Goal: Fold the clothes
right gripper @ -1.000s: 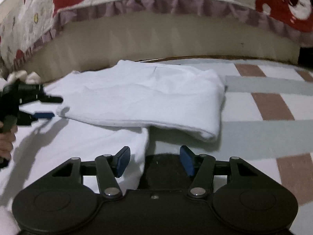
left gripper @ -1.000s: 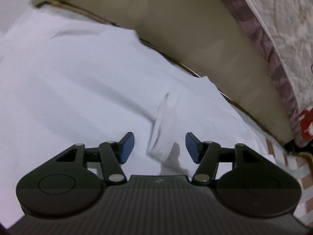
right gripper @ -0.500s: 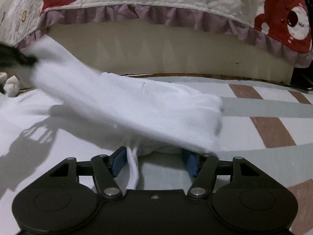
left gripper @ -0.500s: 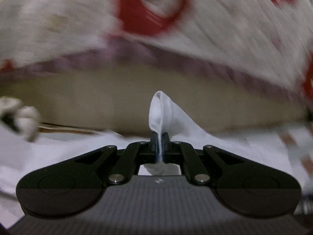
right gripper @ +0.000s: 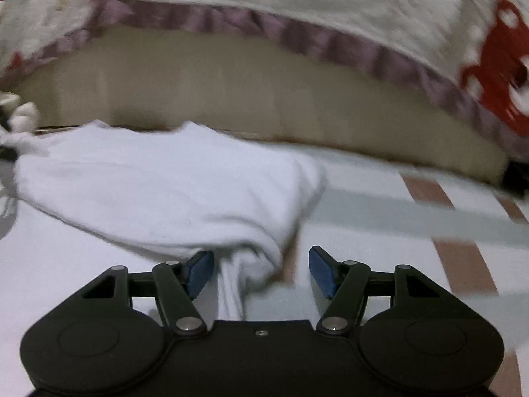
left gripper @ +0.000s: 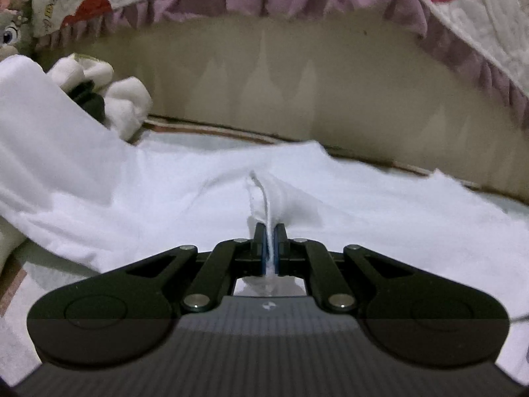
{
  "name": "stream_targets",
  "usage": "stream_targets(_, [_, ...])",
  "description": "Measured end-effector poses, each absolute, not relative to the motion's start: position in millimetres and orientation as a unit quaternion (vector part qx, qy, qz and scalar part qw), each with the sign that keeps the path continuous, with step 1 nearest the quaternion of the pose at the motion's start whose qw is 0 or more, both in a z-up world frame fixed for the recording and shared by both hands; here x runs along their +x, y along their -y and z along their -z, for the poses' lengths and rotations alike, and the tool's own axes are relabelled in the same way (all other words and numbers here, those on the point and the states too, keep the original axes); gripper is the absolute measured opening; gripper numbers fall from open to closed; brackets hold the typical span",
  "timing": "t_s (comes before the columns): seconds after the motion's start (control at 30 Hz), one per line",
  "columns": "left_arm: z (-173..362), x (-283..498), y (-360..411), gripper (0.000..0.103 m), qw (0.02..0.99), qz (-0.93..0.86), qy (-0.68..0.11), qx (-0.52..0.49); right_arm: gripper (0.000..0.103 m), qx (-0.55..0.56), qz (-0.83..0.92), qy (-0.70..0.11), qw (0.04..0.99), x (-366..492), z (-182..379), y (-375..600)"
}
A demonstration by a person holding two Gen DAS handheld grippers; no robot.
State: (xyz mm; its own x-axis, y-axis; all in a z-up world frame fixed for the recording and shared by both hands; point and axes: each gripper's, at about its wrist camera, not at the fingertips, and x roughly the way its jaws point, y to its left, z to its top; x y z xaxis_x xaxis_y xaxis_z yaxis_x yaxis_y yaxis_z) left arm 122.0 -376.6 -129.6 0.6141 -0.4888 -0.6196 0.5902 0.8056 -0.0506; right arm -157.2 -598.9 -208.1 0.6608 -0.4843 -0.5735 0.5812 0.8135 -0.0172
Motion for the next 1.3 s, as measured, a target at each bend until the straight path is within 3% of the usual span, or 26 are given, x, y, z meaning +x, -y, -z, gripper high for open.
stream_targets(0.03, [131,123,377,0.004,0.894,0.299,-0.323,0.083,0.035,0.11,0.304,-0.282,0.903,-161,209,609])
stream_targets(0.07, [135,125,377,0.004,0.891,0.298,-0.33,0.088,0.045,0.159,0.317,-0.275,0.894,-170,211,621])
stream_targets(0.13, [142,128,378,0.004,0.886,0.295,-0.344,0.097,0.045,0.228,0.335,-0.264,0.875,-183,214,641])
stream_targets(0.3, [159,137,375,0.005,0.872,0.29,-0.379,0.109,0.047,0.156,0.321,-0.295,0.887,-177,215,627])
stream_targets(0.47, [164,143,366,0.009,0.866,0.293,-0.396,0.079,0.054,0.3,0.207,-0.249,0.897,-218,199,650])
stream_targets(0.57, [164,145,363,0.009,0.864,0.296,-0.402,0.068,0.067,0.362,0.171,-0.208,0.892,-228,186,676])
stream_targets(0.73, [165,150,359,0.009,0.859,0.3,-0.412,0.05,0.067,0.417,0.198,-0.229,0.857,-192,196,738])
stream_targets(0.9, [165,153,357,0.008,0.854,0.3,-0.424,0.036,0.068,0.388,0.196,-0.258,0.863,-139,215,753])
stream_targets(0.93, [165,153,357,0.007,0.852,0.299,-0.427,0.036,0.061,0.374,0.192,-0.26,0.869,-129,216,752])
stream_targets(0.97, [163,153,359,0.006,0.852,0.298,-0.428,0.041,0.02,0.355,0.191,-0.267,0.875,-120,216,750])
stream_targets(1.0, [159,150,360,0.005,0.856,0.3,-0.419,0.048,0.014,0.335,0.19,-0.267,0.883,-113,215,747])
stream_targets(1.13, [141,138,360,0.004,0.875,0.307,-0.368,0.069,0.011,0.254,0.192,-0.217,0.923,-107,194,732])
stream_targets(1.3, [148,120,381,0.004,0.879,0.307,-0.328,0.158,0.01,0.239,0.232,-0.22,0.917,-114,185,733])
